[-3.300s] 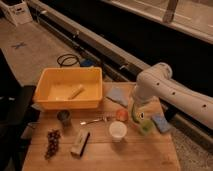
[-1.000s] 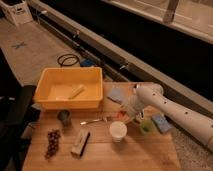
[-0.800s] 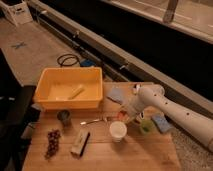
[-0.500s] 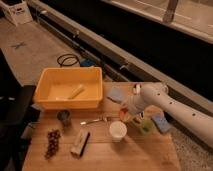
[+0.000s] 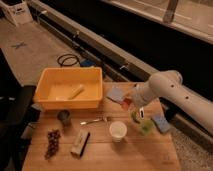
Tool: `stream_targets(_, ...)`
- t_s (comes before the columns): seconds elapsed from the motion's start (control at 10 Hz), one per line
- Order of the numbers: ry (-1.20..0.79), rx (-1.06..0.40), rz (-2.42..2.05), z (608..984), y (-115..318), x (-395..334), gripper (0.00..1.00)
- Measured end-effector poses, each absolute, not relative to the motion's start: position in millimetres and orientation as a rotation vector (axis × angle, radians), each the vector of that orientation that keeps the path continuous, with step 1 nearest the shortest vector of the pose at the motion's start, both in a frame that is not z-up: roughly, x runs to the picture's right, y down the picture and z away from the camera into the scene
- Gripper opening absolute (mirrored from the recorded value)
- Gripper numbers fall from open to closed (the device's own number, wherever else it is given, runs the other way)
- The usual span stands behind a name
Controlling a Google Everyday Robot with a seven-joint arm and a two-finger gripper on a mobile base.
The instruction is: Place apple in paper cup
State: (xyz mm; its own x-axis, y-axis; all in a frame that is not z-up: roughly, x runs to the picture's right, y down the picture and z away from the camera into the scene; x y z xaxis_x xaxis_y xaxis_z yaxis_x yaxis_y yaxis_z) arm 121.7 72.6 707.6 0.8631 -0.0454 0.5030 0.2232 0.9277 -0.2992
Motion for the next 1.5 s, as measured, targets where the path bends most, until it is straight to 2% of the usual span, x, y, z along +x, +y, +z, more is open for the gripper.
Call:
stream_targets(0.2,-0.563,-0.369,-0.184,675.8,79.8,116.2,0.0)
stream_targets(0.4,-0.595,-0.405,-0.214,663.5,94.6,104.7,0.0)
stream_targets(0.5,-0.611,-0.445,-0.231,660.5,105.6,95.1,0.04)
stream_targets(0.7,-0.637,-0.52,-0.261,658.1,126.4,74.7,0.19)
stream_targets(0.9,-0.664,-0.601,-0.28,661.2,148.5,62.1,0.24)
stream_targets(1.1,-0.678,-0.652,-0.285,667.8,158.3,59.6,0.39)
stream_targets(1.3,-0.686,-0.688,-0.276,674.3,164.1,60.1,0.61)
stream_targets(1.5,-0.688,-0.708,-0.268,680.0,166.3,61.2,0.75)
